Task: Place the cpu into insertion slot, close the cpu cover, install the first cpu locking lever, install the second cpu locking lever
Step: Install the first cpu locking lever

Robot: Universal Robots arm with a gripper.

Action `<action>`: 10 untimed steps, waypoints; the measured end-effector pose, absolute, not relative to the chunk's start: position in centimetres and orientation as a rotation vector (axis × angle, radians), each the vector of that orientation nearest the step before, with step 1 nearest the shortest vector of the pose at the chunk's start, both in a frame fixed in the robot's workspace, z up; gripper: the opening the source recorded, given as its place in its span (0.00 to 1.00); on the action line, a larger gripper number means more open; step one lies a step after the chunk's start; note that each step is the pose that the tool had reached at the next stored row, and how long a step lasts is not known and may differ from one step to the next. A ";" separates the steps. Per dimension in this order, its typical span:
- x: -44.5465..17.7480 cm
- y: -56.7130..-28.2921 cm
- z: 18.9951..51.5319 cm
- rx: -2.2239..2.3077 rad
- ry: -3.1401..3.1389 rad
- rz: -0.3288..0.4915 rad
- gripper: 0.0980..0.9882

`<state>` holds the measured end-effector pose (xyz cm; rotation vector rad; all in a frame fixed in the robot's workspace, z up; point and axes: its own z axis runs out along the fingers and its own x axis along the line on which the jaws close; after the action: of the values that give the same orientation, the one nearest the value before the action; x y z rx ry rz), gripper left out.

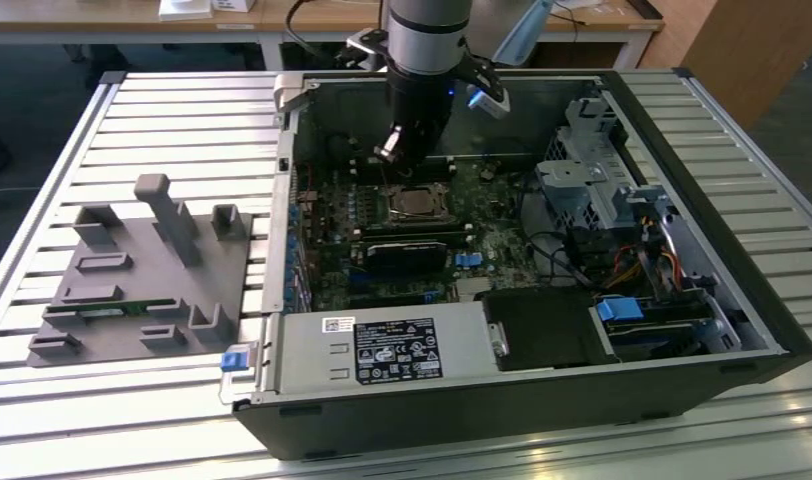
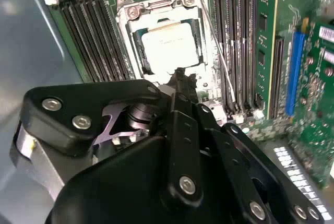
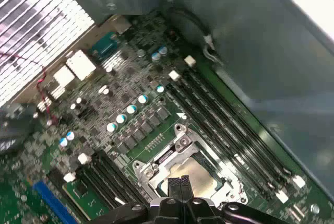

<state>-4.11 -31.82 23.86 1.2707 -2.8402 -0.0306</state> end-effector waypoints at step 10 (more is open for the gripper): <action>-4.1 -31.8 23.8 1.069 -2.924 -0.034 0.01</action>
<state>-4.11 -31.82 23.82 1.0689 -2.9236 -0.0337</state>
